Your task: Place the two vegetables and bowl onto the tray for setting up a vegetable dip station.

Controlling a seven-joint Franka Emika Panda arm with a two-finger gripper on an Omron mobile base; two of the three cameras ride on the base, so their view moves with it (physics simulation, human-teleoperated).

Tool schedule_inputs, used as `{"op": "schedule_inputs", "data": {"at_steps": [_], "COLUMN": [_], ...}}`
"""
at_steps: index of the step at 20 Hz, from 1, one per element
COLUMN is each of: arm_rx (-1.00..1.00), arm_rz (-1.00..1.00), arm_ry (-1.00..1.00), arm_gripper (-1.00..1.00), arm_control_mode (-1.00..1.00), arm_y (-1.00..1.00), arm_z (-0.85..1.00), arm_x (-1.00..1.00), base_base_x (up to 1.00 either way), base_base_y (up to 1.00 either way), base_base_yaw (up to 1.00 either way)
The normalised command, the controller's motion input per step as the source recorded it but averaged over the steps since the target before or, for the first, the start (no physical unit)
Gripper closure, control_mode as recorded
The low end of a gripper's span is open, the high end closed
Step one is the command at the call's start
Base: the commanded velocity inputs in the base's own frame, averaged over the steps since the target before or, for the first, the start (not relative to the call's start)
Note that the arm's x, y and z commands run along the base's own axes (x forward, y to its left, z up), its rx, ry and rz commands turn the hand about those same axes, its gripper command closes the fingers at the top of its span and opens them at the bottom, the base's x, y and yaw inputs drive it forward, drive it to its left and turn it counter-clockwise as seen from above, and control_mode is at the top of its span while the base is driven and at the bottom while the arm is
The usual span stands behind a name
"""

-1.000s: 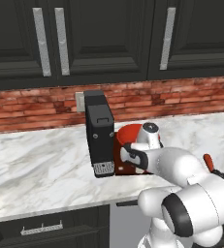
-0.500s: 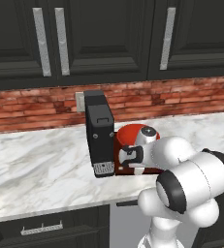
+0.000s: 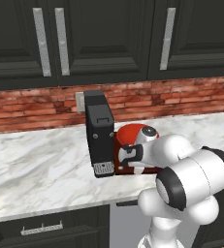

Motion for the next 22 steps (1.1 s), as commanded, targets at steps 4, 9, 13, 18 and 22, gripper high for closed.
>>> {"op": "schedule_inputs", "data": {"at_steps": [4, 9, 13, 18, 22], "arm_rx": [0.00, 0.00, 0.00, 0.00, 0.01], "arm_rz": [0.00, 0.00, 0.00, 0.00, -0.01], "arm_ry": [0.00, 0.00, 0.00, 0.01, 0.02], "arm_gripper": [-1.00, -1.00, -1.00, -1.00, -1.00], "arm_control_mode": [-1.00, -1.00, -1.00, -1.00, -1.00], "arm_y": [0.00, 0.00, 0.00, 0.00, 0.01], "arm_z": [-0.06, 0.00, 0.00, 0.02, 0.24], "arm_x": [0.00, 0.00, 0.00, -0.04, -0.14], "base_base_x": [0.00, 0.00, 0.00, 0.00, 0.00], "base_base_y": [0.00, 0.00, 0.00, 0.00, 0.00], "base_base_yaw": [0.00, 0.00, 0.00, 0.00, 0.00]}}
